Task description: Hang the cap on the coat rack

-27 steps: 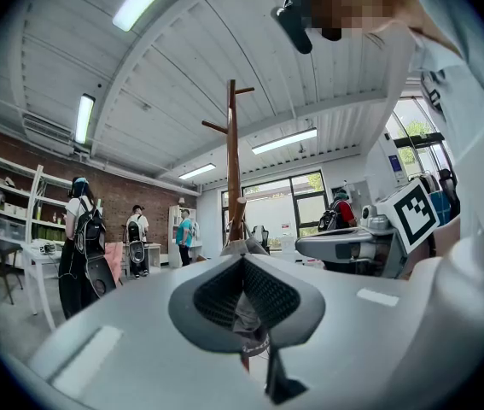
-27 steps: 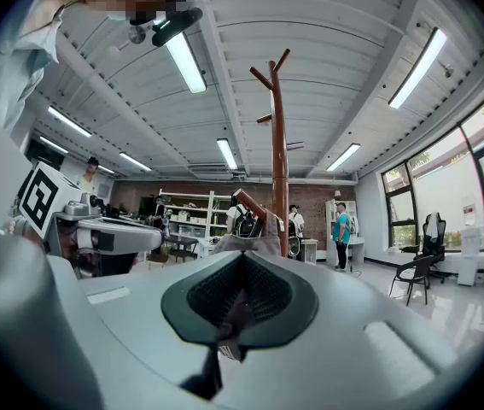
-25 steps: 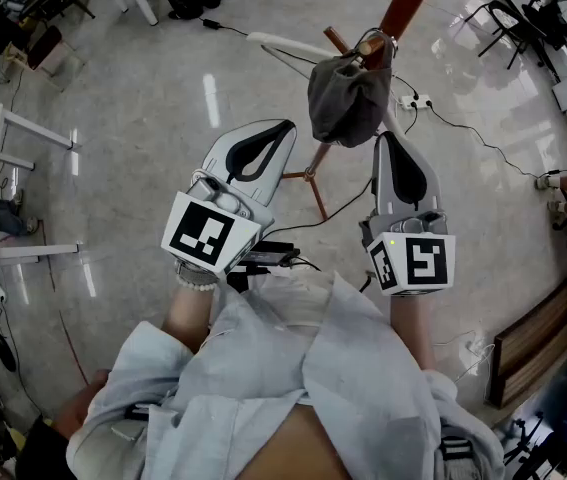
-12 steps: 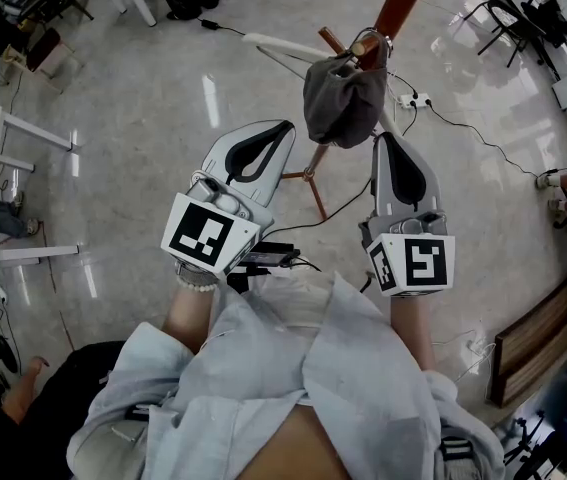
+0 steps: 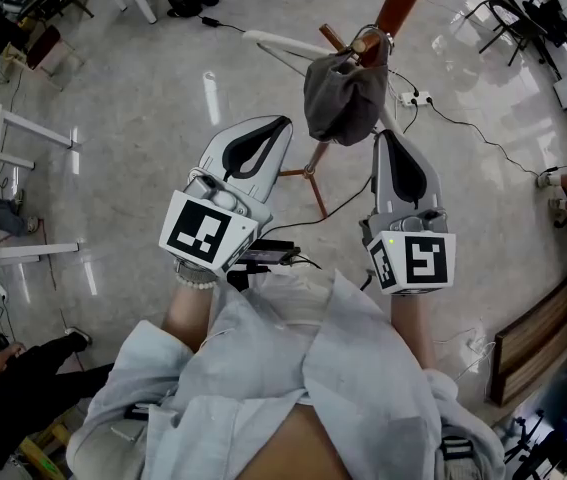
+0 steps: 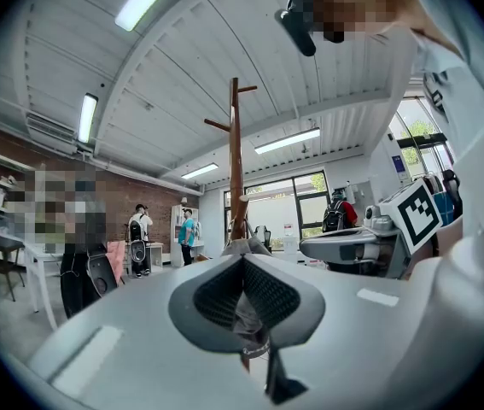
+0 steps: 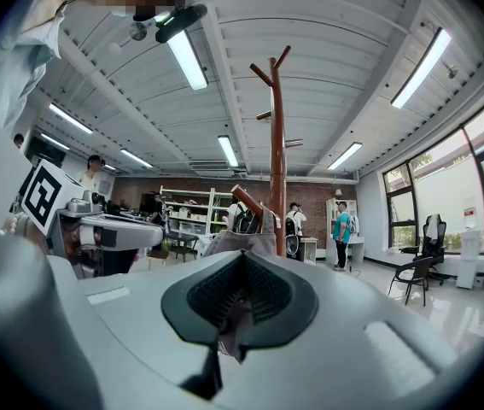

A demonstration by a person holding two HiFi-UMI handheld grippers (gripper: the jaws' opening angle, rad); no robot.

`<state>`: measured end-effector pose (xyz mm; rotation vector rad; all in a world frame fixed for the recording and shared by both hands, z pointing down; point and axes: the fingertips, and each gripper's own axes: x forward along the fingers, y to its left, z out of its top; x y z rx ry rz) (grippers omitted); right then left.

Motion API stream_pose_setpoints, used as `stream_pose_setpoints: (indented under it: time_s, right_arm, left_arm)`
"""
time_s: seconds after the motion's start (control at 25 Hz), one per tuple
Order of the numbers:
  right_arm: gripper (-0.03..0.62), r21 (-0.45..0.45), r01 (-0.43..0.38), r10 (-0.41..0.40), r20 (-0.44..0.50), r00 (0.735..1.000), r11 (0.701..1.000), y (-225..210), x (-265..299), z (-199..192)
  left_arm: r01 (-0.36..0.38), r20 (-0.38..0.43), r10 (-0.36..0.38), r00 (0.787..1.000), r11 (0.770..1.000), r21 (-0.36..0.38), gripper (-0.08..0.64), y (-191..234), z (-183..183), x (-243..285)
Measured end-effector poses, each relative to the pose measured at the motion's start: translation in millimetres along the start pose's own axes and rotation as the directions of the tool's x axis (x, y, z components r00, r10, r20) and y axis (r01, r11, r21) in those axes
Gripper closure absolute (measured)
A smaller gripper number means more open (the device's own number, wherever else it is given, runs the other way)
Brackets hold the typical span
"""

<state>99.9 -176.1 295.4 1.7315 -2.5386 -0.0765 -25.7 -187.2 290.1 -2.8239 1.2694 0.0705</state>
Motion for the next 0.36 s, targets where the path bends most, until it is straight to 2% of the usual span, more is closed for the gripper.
stream_pose_setpoints:
  time_s: [0.36]
  right_arm:
    - [0.586,-0.009,-0.01,0.01,-0.008,1.0,1.0,3.2,1.9,0.0]
  left_arm:
    - [0.0,0.004,0.0,1.0,1.0,0.002,0.555,1.5,2.2,-1.3]
